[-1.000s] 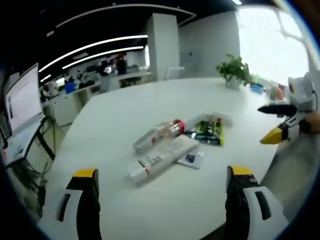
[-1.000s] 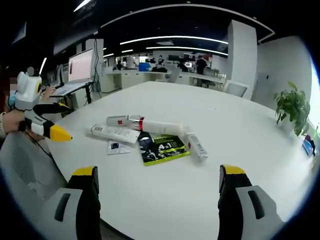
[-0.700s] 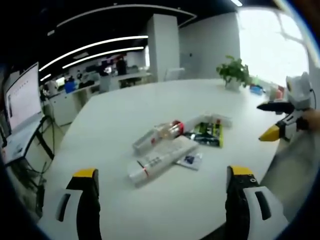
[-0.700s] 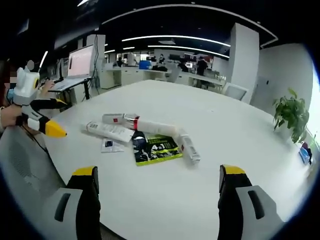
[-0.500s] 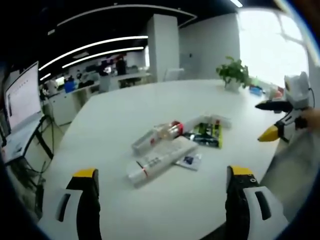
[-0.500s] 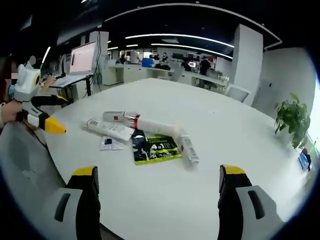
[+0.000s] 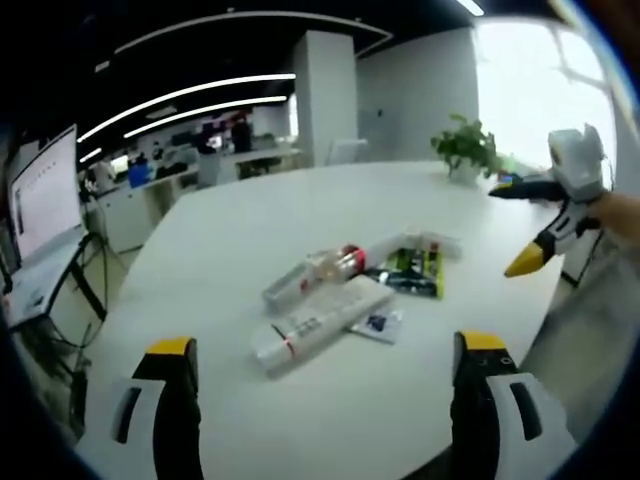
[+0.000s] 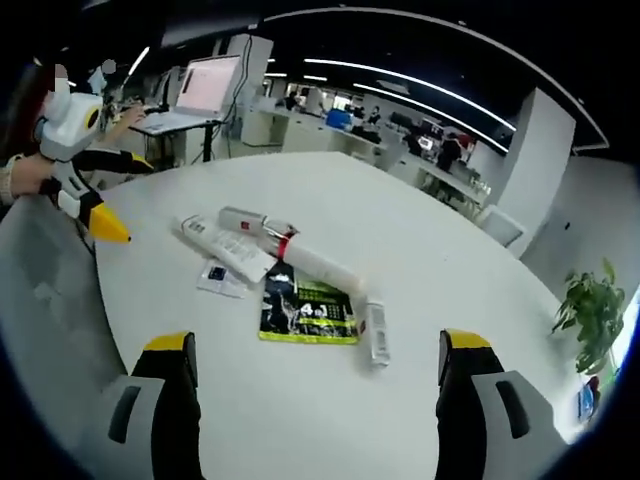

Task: Arrange the skincare products in the storage area until every visible bottle or jar stands upright without overlapping.

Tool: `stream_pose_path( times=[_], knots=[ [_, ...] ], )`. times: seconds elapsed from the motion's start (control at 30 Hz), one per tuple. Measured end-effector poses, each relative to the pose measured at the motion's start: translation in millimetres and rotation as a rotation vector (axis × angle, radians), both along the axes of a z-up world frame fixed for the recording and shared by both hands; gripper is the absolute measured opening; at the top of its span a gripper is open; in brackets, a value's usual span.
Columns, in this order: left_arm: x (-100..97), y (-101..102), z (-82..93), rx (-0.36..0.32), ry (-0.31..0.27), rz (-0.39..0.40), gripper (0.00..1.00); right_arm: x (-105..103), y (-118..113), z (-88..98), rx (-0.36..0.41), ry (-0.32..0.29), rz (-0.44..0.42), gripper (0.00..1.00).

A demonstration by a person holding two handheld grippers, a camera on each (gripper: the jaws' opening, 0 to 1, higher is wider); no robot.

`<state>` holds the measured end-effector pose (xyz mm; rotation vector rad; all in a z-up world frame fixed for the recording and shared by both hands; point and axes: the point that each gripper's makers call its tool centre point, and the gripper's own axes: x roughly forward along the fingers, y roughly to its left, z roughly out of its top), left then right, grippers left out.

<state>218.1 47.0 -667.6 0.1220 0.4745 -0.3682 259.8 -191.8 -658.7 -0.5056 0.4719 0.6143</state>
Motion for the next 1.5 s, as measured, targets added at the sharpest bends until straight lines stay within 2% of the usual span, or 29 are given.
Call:
stream_pose_path(
  times=[0.57, 0.73, 0.97, 1.07, 1.27, 1.5],
  knots=[
    [0.8, 1, 0.5, -0.009, 0.002, 0.009, 0.99, 29, 26, -8.7, -0.121, 0.043, 0.168, 1.00],
    [1.0, 2, 1.1, -0.014, 0.001, 0.014, 0.99, 40, 27, -10.6, -0.158, 0.041, 0.184, 1.00],
    [1.1, 2, 0.5, -0.019, 0.005, 0.018, 0.99, 49, 34, -19.1, -0.195, 0.075, 0.236, 0.99],
    [1.1, 2, 0.3, -0.020, 0.007, 0.018, 0.99, 54, 38, -22.8, -0.213, 0.093, 0.273, 0.92],
    [0.7, 2, -0.5, -0.021, 0.013, 0.018, 0.99, 68, 42, -22.9, -0.261, 0.091, 0.313, 0.89],
    [1.4, 3, -0.4, -0.025, 0.013, 0.023, 0.99, 79, 51, -28.3, -0.304, 0.111, 0.397, 0.74]
  ],
)
